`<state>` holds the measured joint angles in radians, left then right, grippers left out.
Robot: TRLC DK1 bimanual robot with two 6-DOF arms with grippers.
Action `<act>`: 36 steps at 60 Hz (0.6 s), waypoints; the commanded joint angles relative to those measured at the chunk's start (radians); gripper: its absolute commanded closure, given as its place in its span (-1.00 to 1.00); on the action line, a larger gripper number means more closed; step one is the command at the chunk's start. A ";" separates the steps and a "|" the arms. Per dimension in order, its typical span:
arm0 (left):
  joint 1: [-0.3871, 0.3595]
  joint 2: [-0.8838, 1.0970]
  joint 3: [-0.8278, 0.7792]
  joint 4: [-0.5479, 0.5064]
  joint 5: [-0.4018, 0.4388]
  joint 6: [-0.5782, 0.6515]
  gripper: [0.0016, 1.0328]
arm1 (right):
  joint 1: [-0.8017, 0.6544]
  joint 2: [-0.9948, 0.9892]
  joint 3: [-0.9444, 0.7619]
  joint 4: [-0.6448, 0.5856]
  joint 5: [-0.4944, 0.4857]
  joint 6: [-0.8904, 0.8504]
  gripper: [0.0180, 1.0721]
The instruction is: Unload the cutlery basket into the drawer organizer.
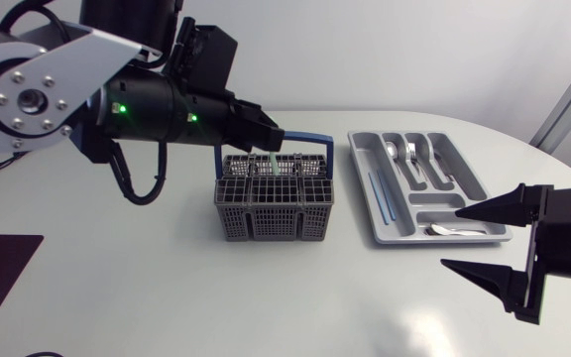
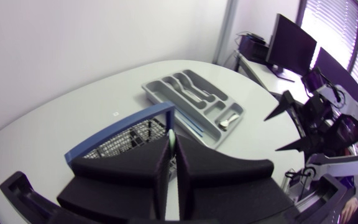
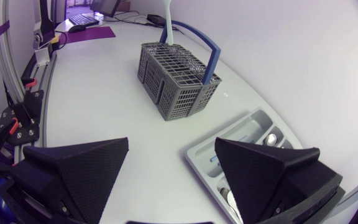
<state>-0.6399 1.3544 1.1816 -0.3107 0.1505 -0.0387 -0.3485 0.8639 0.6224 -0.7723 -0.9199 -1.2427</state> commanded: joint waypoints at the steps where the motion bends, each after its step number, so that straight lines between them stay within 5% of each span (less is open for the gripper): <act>1: -0.010 0.000 0.039 -0.027 0.083 0.072 0.94 | 0.016 0.004 0.050 -0.041 -0.014 -0.026 -0.91; 9: -0.004 0.075 0.102 -0.080 0.256 0.203 0.94 | 0.052 0.067 0.119 -0.136 -0.013 -0.064 -0.91; 23: -0.076 0.134 0.105 -0.087 0.373 0.438 0.94 | 0.144 0.165 0.189 -0.180 -0.028 -0.070 -0.91; 36: -0.099 0.203 0.124 -0.110 0.515 0.517 0.94 | 0.244 0.218 0.215 -0.139 -0.054 -0.004 -0.91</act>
<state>-0.7353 1.5192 1.2713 -0.4004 0.6231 0.4217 -0.1368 1.0592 0.8192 -0.9310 -0.9627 -1.2766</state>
